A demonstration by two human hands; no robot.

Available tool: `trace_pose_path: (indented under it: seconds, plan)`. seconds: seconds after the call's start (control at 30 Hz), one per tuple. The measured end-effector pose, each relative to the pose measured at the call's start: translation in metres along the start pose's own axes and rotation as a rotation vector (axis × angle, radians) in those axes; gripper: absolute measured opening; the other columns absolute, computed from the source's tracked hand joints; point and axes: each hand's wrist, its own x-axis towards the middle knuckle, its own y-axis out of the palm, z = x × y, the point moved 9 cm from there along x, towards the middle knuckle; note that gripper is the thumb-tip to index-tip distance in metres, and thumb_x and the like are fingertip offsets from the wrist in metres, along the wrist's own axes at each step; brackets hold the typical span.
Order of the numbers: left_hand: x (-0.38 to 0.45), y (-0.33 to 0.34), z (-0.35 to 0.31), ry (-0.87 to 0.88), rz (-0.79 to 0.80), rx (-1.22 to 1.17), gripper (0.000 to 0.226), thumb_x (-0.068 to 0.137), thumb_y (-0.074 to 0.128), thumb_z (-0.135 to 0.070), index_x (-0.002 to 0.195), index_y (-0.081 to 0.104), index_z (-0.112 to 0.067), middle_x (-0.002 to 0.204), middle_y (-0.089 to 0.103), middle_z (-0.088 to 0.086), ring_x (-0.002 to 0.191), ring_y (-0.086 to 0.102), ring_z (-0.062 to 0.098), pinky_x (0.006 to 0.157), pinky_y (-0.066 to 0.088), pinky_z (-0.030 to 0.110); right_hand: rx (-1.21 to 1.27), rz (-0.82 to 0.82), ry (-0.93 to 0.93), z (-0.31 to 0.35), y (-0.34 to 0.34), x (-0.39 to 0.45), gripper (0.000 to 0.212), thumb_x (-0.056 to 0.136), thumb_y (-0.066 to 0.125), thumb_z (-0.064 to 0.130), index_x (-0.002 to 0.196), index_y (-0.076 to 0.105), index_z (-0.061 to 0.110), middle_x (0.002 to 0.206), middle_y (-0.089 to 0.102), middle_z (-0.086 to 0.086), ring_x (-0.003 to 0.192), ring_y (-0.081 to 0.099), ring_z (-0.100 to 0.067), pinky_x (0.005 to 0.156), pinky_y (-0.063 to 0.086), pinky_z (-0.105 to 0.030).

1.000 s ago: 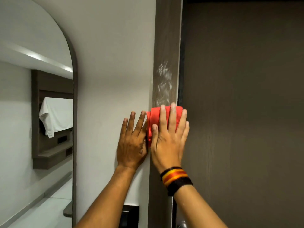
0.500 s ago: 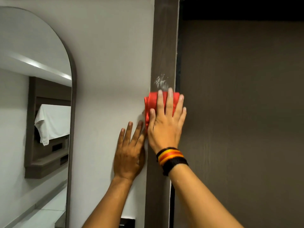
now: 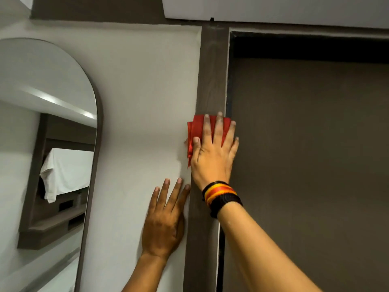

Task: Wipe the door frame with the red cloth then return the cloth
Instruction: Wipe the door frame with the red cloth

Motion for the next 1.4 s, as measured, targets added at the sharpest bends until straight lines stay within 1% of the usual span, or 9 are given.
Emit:
trace_pose_path:
  seconds: [0.2, 0.33, 0.47, 0.73, 0.93, 1.07, 1.2, 1.3, 1.4]
  plan:
    - [-0.001, 0.0, -0.001, -0.014, 0.051, 0.018, 0.067, 0.102, 0.048, -0.026, 0.164, 0.022, -0.019, 0.173, 0.023, 0.004, 0.161, 0.018, 0.032, 0.13, 0.023, 0.053, 0.014, 0.028, 0.028, -0.013, 0.014, -0.078, 0.062, 0.106, 0.026, 0.046, 0.163, 0.005, 0.03, 0.173, -0.002, -0.001, 0.159, -0.007, -0.034, 0.126, 0.014, -0.06]
    - [-0.002, 0.002, 0.002, -0.003, 0.041, 0.006, 0.062, 0.103, 0.033, -0.023, 0.164, 0.021, -0.022, 0.173, 0.022, 0.001, 0.162, 0.016, 0.031, 0.133, 0.01, 0.046, 0.004, 0.021, -0.032, 0.001, 0.003, -0.006, 0.063, 0.104, 0.025, 0.047, 0.162, 0.005, 0.031, 0.173, -0.006, -0.001, 0.158, -0.012, -0.036, 0.126, 0.005, -0.062]
    - [0.001, 0.004, 0.004, -0.011, 0.054, 0.016, 0.07, 0.099, 0.043, -0.022, 0.164, 0.02, -0.025, 0.175, 0.015, -0.002, 0.163, 0.012, 0.028, 0.134, 0.005, 0.043, 0.023, 0.005, -0.074, 0.021, -0.024, 0.093, 0.063, 0.104, 0.026, 0.042, 0.162, 0.005, 0.03, 0.172, -0.008, -0.001, 0.157, -0.015, -0.037, 0.125, 0.002, -0.064]
    - [0.001, -0.002, 0.0, -0.004, 0.082, 0.023, 0.073, 0.095, 0.041, -0.018, 0.164, 0.019, -0.023, 0.173, 0.017, 0.001, 0.162, 0.013, 0.03, 0.131, 0.012, 0.047, -0.016, -0.018, -0.038, 0.002, -0.003, 0.014, 0.063, 0.105, 0.02, 0.049, 0.162, 0.003, 0.03, 0.173, -0.008, -0.001, 0.158, -0.013, -0.035, 0.127, -0.001, -0.058]
    - [0.005, -0.008, 0.0, 0.044, 0.046, 0.0, 0.057, 0.105, 0.026, -0.036, 0.159, 0.03, -0.02, 0.162, 0.04, 0.005, 0.163, 0.006, 0.025, 0.129, 0.01, 0.043, -0.017, -0.054, -0.097, 0.03, -0.033, 0.139, 0.061, 0.104, 0.026, 0.043, 0.162, 0.013, 0.028, 0.173, 0.0, -0.001, 0.158, -0.01, -0.038, 0.125, 0.0, -0.063]
    - [0.013, -0.01, -0.003, 0.091, -0.001, 0.015, 0.058, 0.106, 0.021, -0.045, 0.16, 0.027, -0.023, 0.158, 0.043, 0.004, 0.163, 0.0, 0.022, 0.126, 0.01, 0.04, -0.007, -0.044, -0.074, 0.048, -0.053, 0.217, 0.062, 0.104, 0.029, 0.041, 0.162, 0.012, 0.029, 0.173, -0.001, -0.001, 0.158, -0.011, -0.038, 0.126, 0.0, -0.062]
    - [0.016, -0.013, -0.002, 0.09, 0.0, 0.024, 0.056, 0.107, 0.018, -0.042, 0.154, 0.036, -0.019, 0.155, 0.046, 0.005, 0.163, -0.003, 0.021, 0.126, 0.011, 0.04, 0.012, -0.031, -0.083, 0.045, -0.054, 0.203, 0.062, 0.104, 0.028, 0.042, 0.162, 0.012, 0.028, 0.173, 0.0, 0.0, 0.158, -0.011, -0.037, 0.126, 0.001, -0.061]
    - [0.014, -0.015, -0.003, 0.093, 0.005, 0.041, 0.057, 0.106, 0.02, -0.041, 0.153, 0.044, -0.02, 0.154, 0.051, 0.006, 0.16, 0.008, 0.026, 0.125, 0.013, 0.042, -0.016, -0.082, -0.115, 0.035, -0.041, 0.159, 0.061, 0.103, 0.026, 0.044, 0.161, 0.016, 0.029, 0.173, 0.004, 0.0, 0.158, -0.007, -0.037, 0.125, 0.003, -0.06]
    - [0.011, -0.012, -0.003, 0.101, 0.024, 0.029, 0.056, 0.105, 0.022, -0.039, 0.157, 0.034, -0.021, 0.158, 0.047, 0.004, 0.157, 0.015, 0.029, 0.126, 0.012, 0.042, -0.049, -0.068, -0.125, 0.033, -0.041, 0.17, 0.06, 0.103, 0.026, 0.045, 0.161, 0.018, 0.03, 0.172, 0.006, 0.0, 0.158, -0.005, -0.038, 0.124, 0.005, -0.061]
